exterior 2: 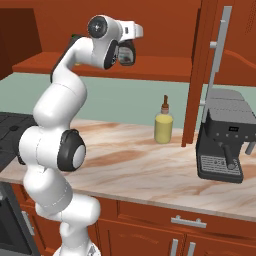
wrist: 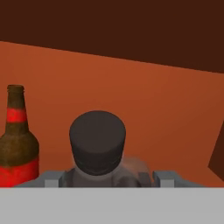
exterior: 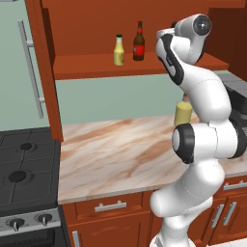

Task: Pick the syrup bottle and mustard from the counter and place them in the cabinet.

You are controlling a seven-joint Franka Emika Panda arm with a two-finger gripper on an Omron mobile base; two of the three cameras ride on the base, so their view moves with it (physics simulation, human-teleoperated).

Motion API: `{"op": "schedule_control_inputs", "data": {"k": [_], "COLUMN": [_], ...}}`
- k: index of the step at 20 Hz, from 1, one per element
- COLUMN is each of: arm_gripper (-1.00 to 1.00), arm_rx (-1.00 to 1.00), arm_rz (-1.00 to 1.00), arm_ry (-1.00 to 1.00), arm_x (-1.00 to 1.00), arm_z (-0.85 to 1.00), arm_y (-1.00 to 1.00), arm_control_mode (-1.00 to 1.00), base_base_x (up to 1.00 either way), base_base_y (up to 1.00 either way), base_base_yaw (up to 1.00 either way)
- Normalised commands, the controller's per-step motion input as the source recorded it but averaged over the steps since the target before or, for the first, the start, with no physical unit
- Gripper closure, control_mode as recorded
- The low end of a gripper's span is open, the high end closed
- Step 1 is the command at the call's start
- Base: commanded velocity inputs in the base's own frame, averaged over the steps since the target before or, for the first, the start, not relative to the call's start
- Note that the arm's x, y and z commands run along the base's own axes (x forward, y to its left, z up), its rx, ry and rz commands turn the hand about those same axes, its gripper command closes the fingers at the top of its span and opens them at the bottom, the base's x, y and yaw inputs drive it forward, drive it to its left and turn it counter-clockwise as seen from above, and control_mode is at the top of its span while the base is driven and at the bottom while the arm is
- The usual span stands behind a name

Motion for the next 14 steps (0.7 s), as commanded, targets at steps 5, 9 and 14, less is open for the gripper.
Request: {"op": "schedule_control_inputs", "data": {"k": [5,9,14], "arm_gripper": [-1.00,-1.00,-1.00], "arm_rx": [-0.01,0.00,0.00], "arm_rz": [0.00,0.00,0.00], "arm_ry": [-0.03,-0.05,-0.09], "arm_x": [0.14,0.18,-0.07], "arm_z": [-0.23,-0.18,-0.17], "arm_y": [0.00,0.00,-0.02], "arm_control_mode": [-1.00,-1.00,-1.00], "base_base_x": [0.00,0.00,0.00], "base_base_y": [0.00,0.00,0.00], "base_base_yaw": [0.00,0.00,0.00]}}
